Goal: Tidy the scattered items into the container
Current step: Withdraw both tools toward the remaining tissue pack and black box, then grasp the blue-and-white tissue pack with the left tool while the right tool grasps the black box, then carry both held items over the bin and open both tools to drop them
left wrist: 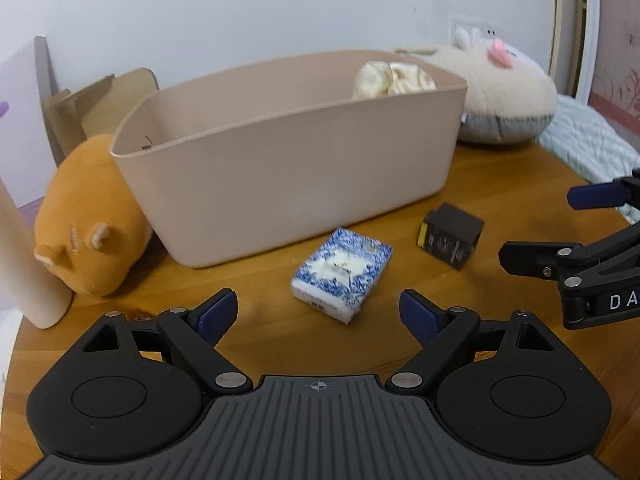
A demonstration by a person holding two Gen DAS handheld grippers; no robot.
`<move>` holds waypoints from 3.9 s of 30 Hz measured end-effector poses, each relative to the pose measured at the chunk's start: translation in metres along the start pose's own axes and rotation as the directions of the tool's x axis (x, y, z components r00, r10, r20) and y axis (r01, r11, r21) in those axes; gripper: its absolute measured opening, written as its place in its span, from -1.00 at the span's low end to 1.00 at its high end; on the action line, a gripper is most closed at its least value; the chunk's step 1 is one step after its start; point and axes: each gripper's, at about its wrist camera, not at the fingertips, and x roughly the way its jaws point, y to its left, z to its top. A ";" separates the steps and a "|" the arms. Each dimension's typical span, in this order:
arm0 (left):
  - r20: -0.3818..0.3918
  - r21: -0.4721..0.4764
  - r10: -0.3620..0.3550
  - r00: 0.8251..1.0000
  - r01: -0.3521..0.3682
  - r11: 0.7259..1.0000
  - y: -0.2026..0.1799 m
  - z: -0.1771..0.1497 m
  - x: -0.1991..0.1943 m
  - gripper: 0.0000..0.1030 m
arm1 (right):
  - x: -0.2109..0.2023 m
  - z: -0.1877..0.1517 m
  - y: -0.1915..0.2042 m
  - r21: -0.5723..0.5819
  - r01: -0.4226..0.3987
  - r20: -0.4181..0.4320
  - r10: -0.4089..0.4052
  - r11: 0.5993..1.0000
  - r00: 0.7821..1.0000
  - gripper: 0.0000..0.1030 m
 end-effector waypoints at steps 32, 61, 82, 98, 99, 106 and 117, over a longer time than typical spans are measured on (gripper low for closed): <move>0.007 -0.079 -0.039 0.999 0.039 0.996 0.018 0.011 0.063 0.75 | 0.063 0.013 0.001 -0.018 0.003 -0.063 -0.004 1.000 0.998 0.87; 0.026 -0.089 0.009 1.000 -0.006 0.996 0.013 0.000 0.034 -0.10 | 0.055 0.013 -0.001 0.018 -0.044 -0.067 0.046 0.999 0.997 -0.44; 0.186 -0.123 0.030 0.982 -0.007 0.992 0.025 0.029 -0.039 -0.10 | -0.023 0.052 0.018 -0.023 -0.061 0.124 0.063 0.998 0.990 -0.44; 0.284 -0.147 0.119 0.951 -0.079 0.986 0.052 0.086 -0.053 -0.10 | -0.028 0.119 0.047 -0.104 -0.079 0.208 0.100 0.991 0.973 -0.44; 0.284 -0.149 0.129 0.950 -0.089 0.985 0.054 0.091 -0.050 -0.10 | -0.025 0.123 0.049 -0.105 -0.082 0.208 0.102 0.991 0.973 -0.44; 0.253 -0.184 0.164 0.953 -0.119 0.976 0.079 0.119 -0.027 -0.10 | -0.001 0.145 0.054 -0.099 -0.090 0.202 0.109 0.991 0.973 -0.44; 0.144 -0.262 0.145 0.979 -0.104 0.960 0.108 0.123 0.027 -0.10 | 0.051 0.154 0.064 -0.099 -0.103 0.122 0.115 0.990 0.986 -0.44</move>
